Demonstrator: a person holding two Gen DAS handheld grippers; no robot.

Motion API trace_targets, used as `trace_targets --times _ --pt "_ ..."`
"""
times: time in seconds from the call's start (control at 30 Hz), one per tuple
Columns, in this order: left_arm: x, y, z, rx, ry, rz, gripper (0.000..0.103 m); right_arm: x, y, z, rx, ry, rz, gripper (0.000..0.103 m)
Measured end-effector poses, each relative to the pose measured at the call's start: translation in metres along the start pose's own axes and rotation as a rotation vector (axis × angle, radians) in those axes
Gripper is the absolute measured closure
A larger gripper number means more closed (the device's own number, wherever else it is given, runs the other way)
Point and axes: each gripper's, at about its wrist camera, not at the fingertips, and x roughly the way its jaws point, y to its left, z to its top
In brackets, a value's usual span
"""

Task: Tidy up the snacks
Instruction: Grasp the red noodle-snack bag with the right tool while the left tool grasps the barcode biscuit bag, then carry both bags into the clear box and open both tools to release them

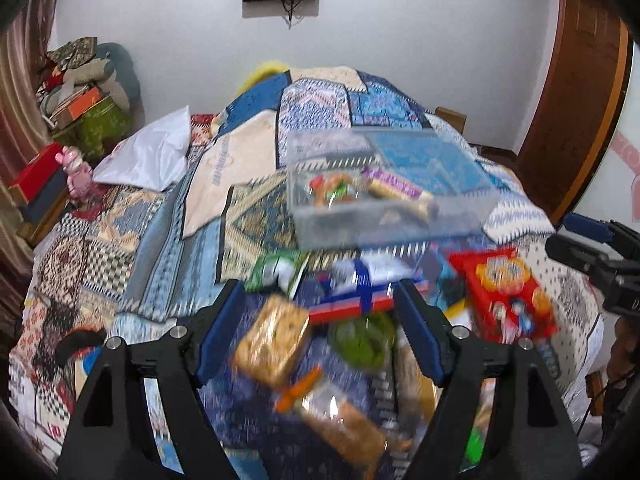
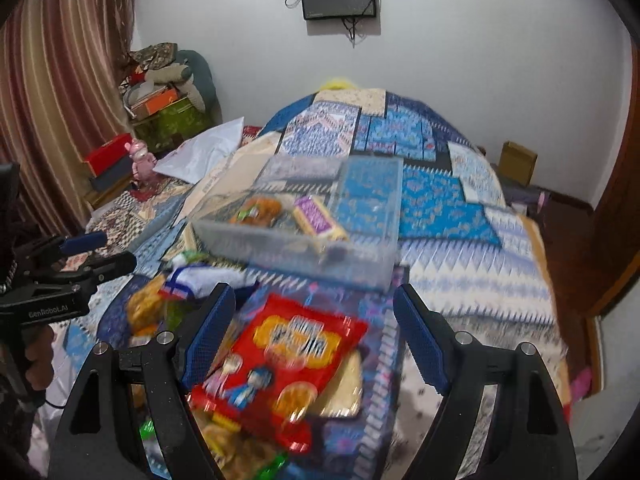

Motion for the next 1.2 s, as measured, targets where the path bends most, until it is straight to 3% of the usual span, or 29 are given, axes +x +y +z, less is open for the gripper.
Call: trace_targets --times 0.23,0.6,0.83,1.03,1.13,1.2 --pt "-0.003 0.005 -0.045 -0.051 0.035 -0.002 0.027 0.004 0.01 -0.024 0.0 0.033 -0.007 0.024" --pt "0.024 0.001 -0.083 -0.076 0.147 -0.022 0.027 0.034 0.023 -0.04 0.007 0.11 -0.004 0.024" --pt "0.045 0.005 -0.097 -0.171 0.211 -0.078 0.028 0.039 0.031 -0.042 -0.015 0.113 -0.027 0.012" --pt "0.044 0.0 -0.1 -0.145 0.177 -0.065 0.066 0.048 0.023 -0.045 0.032 0.125 -0.028 0.015" --pt "0.033 -0.008 -0.1 -0.095 0.135 -0.057 0.067 0.051 0.018 -0.046 0.057 0.14 0.005 0.033" --pt "0.022 -0.011 -0.097 -0.067 0.098 -0.036 0.067 0.051 0.016 -0.046 0.046 0.138 -0.003 0.038"
